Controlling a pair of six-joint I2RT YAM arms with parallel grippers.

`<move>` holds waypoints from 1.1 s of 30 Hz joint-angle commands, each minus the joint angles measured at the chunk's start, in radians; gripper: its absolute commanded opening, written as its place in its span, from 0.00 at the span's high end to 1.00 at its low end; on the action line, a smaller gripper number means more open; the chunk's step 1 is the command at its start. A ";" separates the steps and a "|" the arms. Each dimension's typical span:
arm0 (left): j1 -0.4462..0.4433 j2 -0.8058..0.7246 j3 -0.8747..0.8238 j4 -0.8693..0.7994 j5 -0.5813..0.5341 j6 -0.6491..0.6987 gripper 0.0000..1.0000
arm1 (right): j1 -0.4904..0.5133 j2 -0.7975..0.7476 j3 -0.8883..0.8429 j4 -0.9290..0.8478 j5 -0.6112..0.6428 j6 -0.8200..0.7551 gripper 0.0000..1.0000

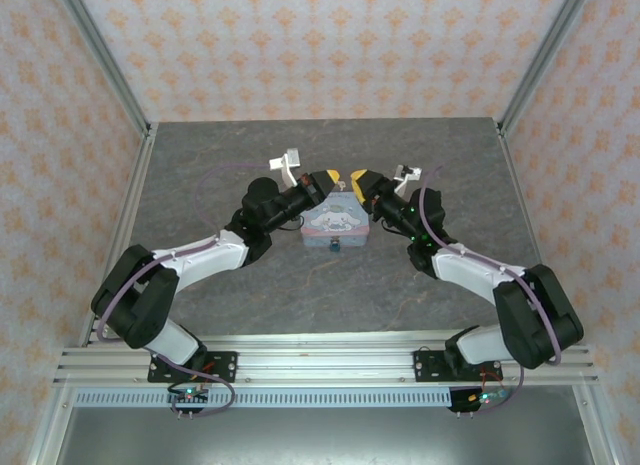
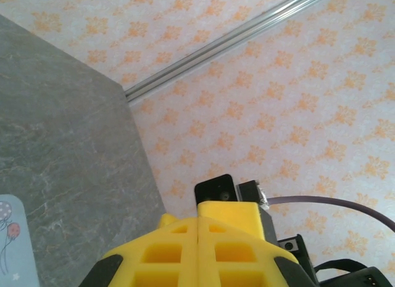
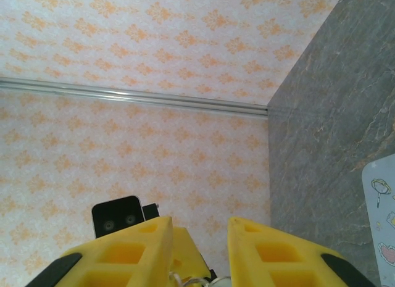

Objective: Unlock the padlock with the key

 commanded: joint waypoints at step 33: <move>-0.005 0.069 0.049 0.027 0.030 -0.051 1.00 | 0.023 0.047 -0.022 0.117 -0.109 -0.012 0.66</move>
